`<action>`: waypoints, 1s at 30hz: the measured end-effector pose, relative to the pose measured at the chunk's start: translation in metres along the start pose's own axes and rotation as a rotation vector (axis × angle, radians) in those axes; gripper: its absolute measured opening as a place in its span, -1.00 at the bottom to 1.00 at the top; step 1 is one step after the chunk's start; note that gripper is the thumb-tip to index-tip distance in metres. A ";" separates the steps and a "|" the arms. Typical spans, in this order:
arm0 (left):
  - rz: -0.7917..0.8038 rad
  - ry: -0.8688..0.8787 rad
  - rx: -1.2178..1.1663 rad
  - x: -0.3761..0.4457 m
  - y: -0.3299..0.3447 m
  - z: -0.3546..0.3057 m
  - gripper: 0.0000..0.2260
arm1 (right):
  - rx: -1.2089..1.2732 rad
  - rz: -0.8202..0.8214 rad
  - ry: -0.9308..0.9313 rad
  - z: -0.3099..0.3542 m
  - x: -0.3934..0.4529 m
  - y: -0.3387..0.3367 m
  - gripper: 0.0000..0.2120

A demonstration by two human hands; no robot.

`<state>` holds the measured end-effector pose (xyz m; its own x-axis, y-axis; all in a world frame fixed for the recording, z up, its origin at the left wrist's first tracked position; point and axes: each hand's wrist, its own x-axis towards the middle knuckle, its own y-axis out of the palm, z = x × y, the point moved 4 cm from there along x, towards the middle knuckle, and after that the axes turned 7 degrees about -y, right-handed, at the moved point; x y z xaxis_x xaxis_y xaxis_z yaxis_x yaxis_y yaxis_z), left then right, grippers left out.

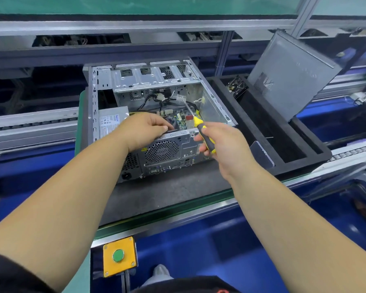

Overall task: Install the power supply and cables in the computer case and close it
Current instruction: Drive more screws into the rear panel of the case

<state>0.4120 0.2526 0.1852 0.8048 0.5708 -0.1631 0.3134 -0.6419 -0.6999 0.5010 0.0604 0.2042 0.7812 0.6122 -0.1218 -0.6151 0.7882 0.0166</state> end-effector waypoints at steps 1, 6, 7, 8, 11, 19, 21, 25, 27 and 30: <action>-0.016 0.011 0.038 0.000 0.000 0.000 -0.83 | -0.015 0.000 -0.048 0.004 0.005 -0.002 -0.85; -0.045 0.030 0.142 0.000 0.000 -0.005 -0.81 | -0.113 -0.088 -0.181 0.028 0.028 -0.025 -0.83; -0.046 0.022 0.124 -0.001 0.000 -0.007 -0.82 | -0.117 -0.105 -0.199 0.033 0.033 -0.032 -0.84; -0.048 0.015 0.115 0.000 0.000 -0.010 -0.84 | -0.120 -0.117 -0.217 0.038 0.039 -0.039 -0.85; -0.071 0.013 0.079 0.001 0.000 -0.022 -0.85 | -0.093 -0.141 -0.254 0.049 0.053 -0.059 -0.91; -0.457 -0.177 0.332 0.016 0.005 -0.070 -0.87 | -0.027 -0.100 -0.243 0.050 0.087 -0.113 -0.95; -0.491 -0.230 0.332 0.021 0.014 -0.079 -0.86 | -0.067 -0.103 -0.226 0.047 0.096 -0.133 -0.96; -0.406 -0.184 0.213 0.034 0.051 -0.112 -0.87 | -0.151 -0.094 -0.193 0.035 0.116 -0.180 -0.97; -0.408 -0.114 0.247 0.041 0.070 -0.134 -0.90 | -0.187 -0.078 -0.183 0.026 0.126 -0.202 -0.96; -0.403 -0.011 0.306 0.050 0.097 -0.162 -0.92 | -0.261 -0.030 -0.166 0.010 0.142 -0.227 -0.94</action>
<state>0.5645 0.1360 0.2213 0.6446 0.7485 0.1557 0.4343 -0.1908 -0.8803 0.7525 -0.0308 0.1929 0.7931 0.6074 0.0457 -0.5810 0.7768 -0.2429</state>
